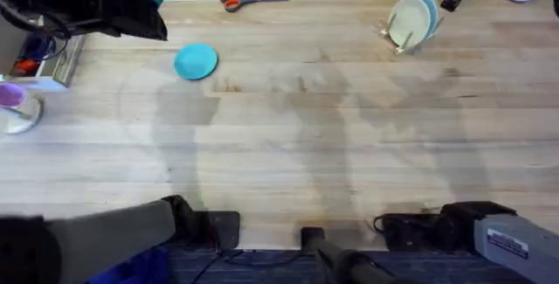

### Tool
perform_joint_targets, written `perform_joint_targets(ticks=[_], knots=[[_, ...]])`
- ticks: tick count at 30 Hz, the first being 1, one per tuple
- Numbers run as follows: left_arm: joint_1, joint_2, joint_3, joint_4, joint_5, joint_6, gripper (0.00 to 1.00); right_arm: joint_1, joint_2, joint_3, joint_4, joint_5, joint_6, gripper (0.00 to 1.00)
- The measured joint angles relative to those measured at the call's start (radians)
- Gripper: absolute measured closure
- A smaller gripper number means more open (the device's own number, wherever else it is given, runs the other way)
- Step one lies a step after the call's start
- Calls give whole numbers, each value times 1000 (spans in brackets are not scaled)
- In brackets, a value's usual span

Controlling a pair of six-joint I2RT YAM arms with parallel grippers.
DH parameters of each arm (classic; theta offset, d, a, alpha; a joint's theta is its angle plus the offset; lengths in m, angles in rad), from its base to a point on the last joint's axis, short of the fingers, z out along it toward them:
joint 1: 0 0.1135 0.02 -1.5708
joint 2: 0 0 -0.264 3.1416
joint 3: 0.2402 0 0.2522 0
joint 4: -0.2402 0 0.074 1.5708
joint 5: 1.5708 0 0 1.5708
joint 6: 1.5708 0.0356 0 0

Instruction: Pick up the plates from the table one by one and place each into a slot on the dish rack.

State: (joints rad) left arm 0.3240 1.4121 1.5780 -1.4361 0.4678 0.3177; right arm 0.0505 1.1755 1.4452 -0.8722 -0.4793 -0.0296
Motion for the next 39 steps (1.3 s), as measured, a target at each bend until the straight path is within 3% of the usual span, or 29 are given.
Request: perform_joint_targets(ticks=[11,20,39], knots=[[107,189,0,61,123,69,958,0,0,0,0,0,0,7],[114,335,0,127,170,73,958,0,0,0,0,0,0,7],[185,478,0,213,200,76,958,0,0,0,0,0,0,6]])
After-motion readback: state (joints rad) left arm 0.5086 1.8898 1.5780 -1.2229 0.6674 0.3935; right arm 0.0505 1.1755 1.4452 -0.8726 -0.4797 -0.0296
